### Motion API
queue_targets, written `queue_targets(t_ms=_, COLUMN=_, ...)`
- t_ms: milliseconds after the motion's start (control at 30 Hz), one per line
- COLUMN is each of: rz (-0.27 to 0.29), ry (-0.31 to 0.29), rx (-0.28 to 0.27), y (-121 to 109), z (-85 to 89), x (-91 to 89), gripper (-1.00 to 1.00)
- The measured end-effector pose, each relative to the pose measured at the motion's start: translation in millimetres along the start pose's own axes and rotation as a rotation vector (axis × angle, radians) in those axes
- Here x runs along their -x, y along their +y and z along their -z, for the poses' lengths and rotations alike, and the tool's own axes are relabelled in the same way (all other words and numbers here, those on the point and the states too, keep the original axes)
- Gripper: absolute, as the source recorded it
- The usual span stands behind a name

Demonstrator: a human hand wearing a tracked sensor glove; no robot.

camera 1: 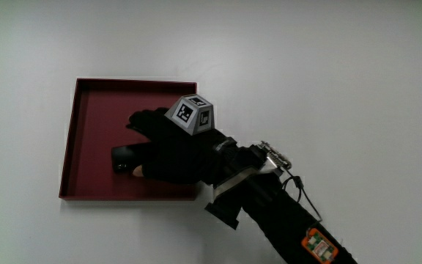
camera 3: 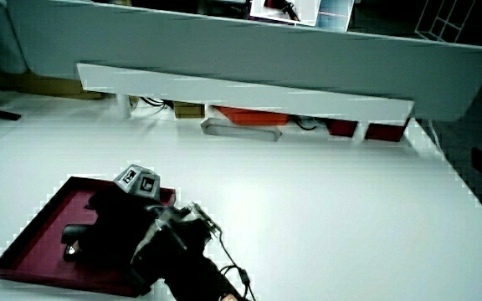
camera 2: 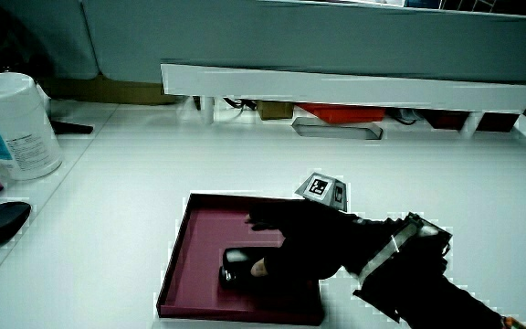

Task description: Place stapper into plate

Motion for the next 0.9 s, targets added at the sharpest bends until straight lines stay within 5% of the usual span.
queue_targets(t_ms=67, rz=-0.011, ry=0.002, rx=0.002, y=-11, z=-12.3, x=7.6, gripper=-0.89)
queue_targets(t_ms=100, rz=-0.082, ry=0.056, rx=0.040, y=-7, z=-10.7, x=-2.6, gripper=-0.94)
queue_targets(t_ms=300, rz=-0.099, ry=0.133, rx=0.095, y=-45, z=-46.9, x=7.4, gripper=-1.00)
queue_targets(t_ms=367, rz=-0.027, ry=0.126, rx=0.096, y=-67, z=-62.7, x=21.3, gripper=-1.00)
queue_targets(t_ms=400, rz=-0.005, ry=0.074, rx=0.100, y=-74, z=-67.6, x=22.1, gripper=-1.00)
queue_targets(t_ms=433, rz=-0.030, ry=0.121, rx=0.091, y=-80, z=-70.3, x=20.1, gripper=-1.00)
queue_targets(t_ms=567, rz=0.044, ry=0.058, rx=0.056, y=-110, z=-88.0, x=30.9, gripper=-1.00)
queue_targets(t_ms=667, rz=0.089, ry=0.069, rx=0.043, y=-129, z=-95.5, x=37.4, gripper=-1.00)
queue_targets(t_ms=700, rz=0.042, ry=0.074, rx=0.020, y=-134, z=-96.3, x=37.2, gripper=-1.00)
queue_targets(t_ms=867, rz=0.008, ry=-0.065, rx=-0.058, y=-143, z=-93.7, x=33.3, gripper=-1.00)
queue_targets(t_ms=900, rz=0.010, ry=-0.043, rx=-0.050, y=-143, z=-93.8, x=34.5, gripper=-1.00)
